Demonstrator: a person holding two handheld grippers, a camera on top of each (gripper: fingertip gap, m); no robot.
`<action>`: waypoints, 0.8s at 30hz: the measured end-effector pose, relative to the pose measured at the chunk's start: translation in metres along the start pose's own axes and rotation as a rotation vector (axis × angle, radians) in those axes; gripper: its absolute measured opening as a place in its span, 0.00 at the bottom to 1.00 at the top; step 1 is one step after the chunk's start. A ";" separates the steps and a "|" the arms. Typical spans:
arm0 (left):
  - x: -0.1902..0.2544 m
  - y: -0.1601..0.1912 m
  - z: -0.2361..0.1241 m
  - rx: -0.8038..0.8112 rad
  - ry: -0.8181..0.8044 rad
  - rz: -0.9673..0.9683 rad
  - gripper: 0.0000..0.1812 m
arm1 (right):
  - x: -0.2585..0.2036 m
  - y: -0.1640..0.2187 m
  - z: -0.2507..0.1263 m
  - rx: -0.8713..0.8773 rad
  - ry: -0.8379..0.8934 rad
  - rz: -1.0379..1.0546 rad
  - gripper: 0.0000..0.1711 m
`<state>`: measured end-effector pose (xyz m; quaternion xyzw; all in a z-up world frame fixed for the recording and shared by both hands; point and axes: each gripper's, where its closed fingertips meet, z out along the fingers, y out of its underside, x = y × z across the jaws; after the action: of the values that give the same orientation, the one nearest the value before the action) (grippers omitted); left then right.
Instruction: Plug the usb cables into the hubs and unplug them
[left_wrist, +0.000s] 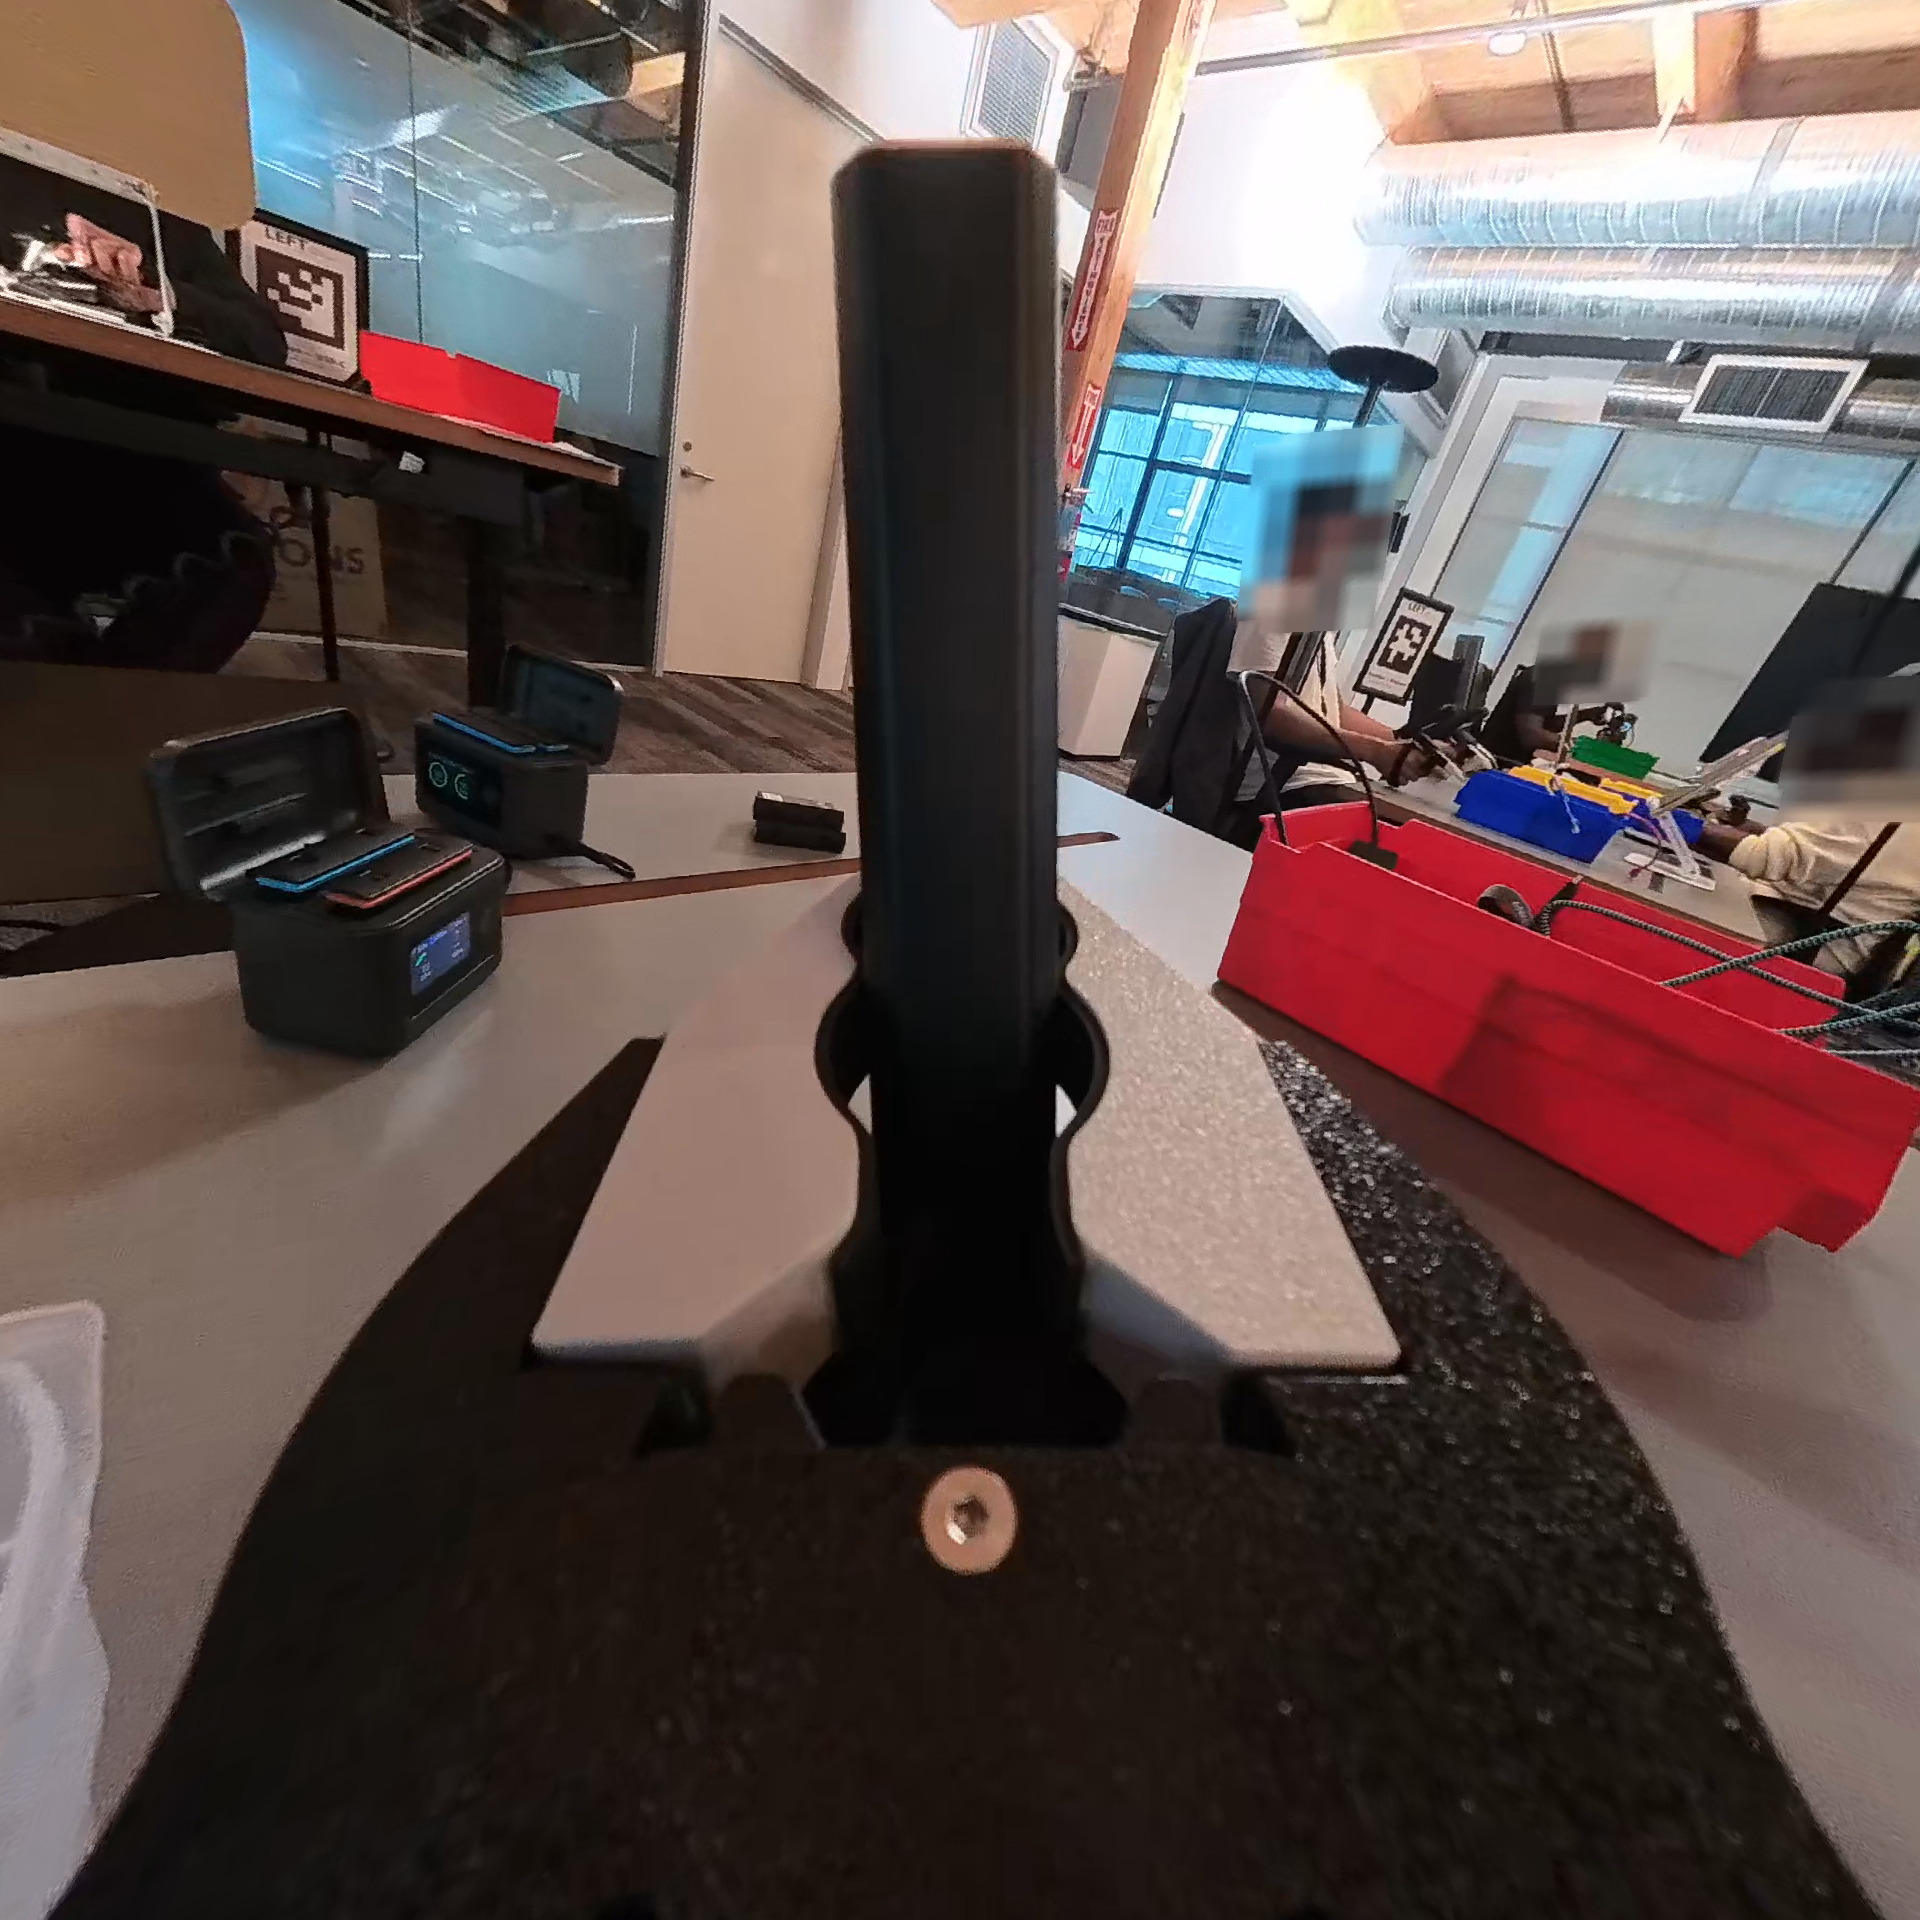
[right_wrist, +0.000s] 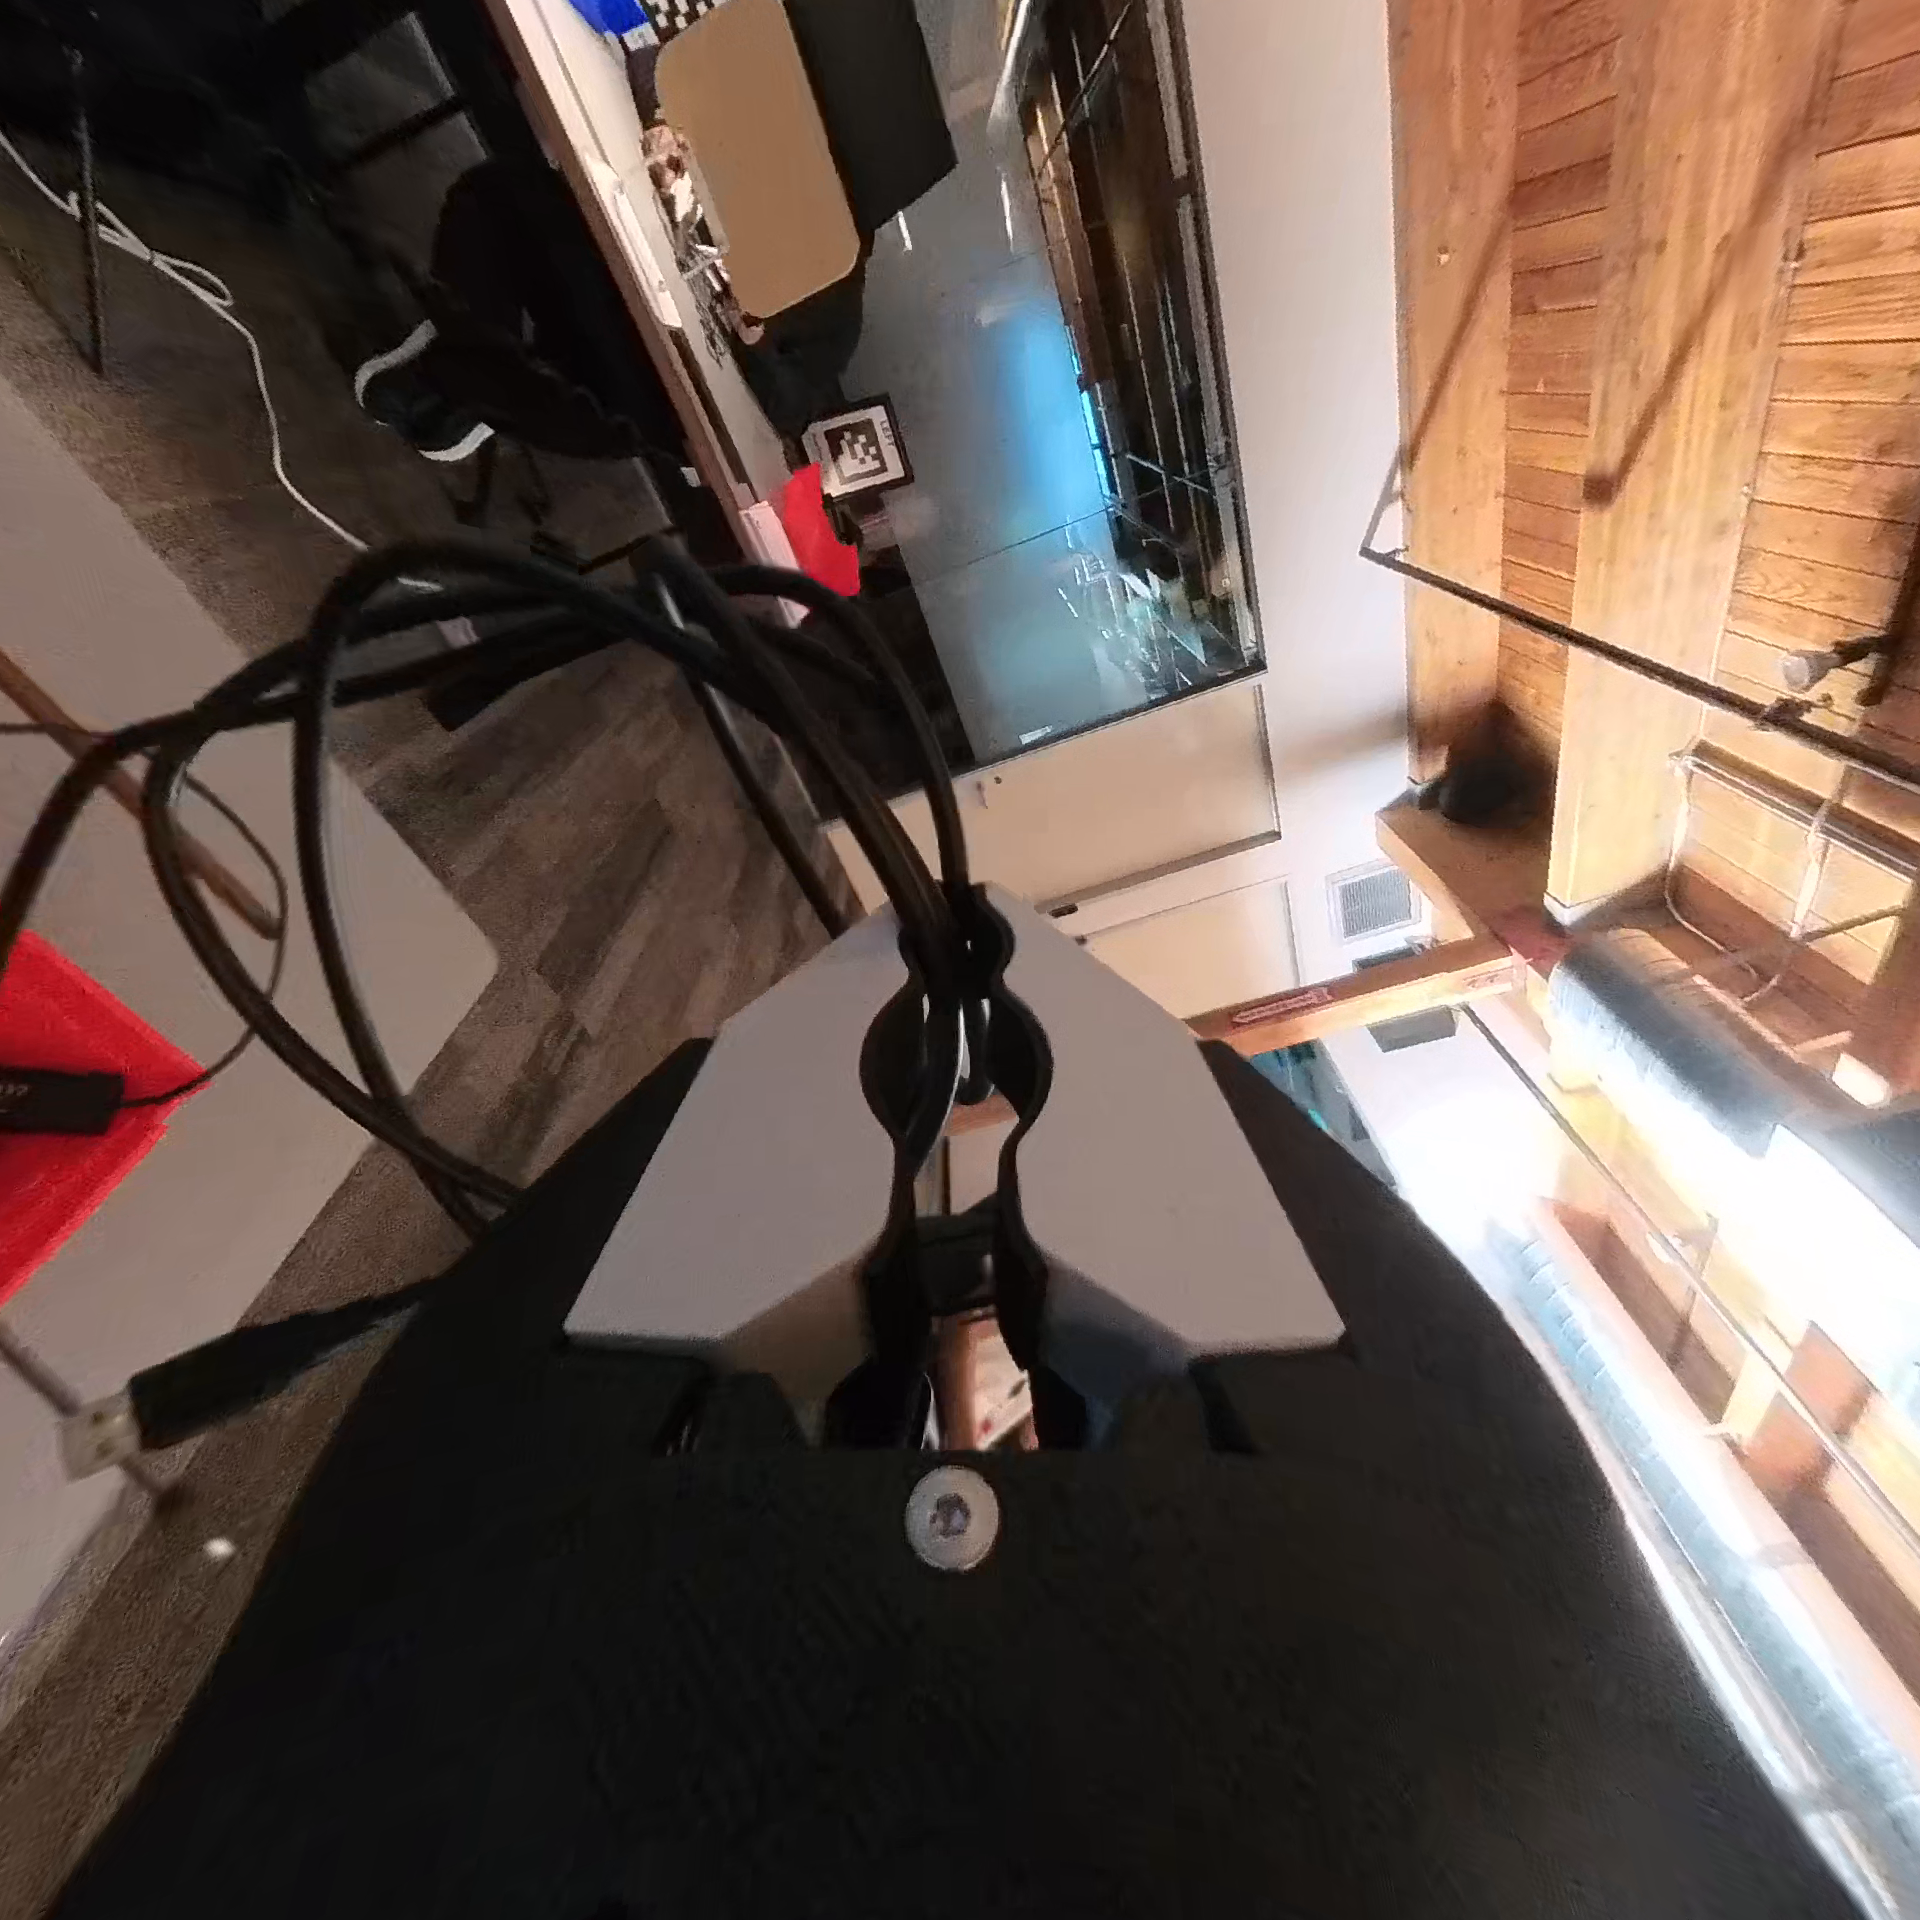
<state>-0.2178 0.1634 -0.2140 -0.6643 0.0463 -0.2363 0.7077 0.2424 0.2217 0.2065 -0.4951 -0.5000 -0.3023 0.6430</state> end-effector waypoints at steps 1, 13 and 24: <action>-0.001 -0.001 0.000 0.004 -0.005 -0.002 0.14 | -0.008 0.004 -0.001 -0.004 -0.017 -0.009 0.01; 0.003 0.006 0.004 -0.016 0.015 -0.012 0.14 | -0.121 0.055 -0.007 -0.002 -0.172 0.026 0.01; 0.002 0.006 0.003 -0.015 0.010 -0.007 0.14 | -0.324 0.082 -0.007 0.043 -0.077 -0.366 0.01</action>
<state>-0.2134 0.1651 -0.2186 -0.6687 0.0493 -0.2415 0.7015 0.2142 0.2078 -0.1262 -0.3934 -0.6124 -0.3842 0.5680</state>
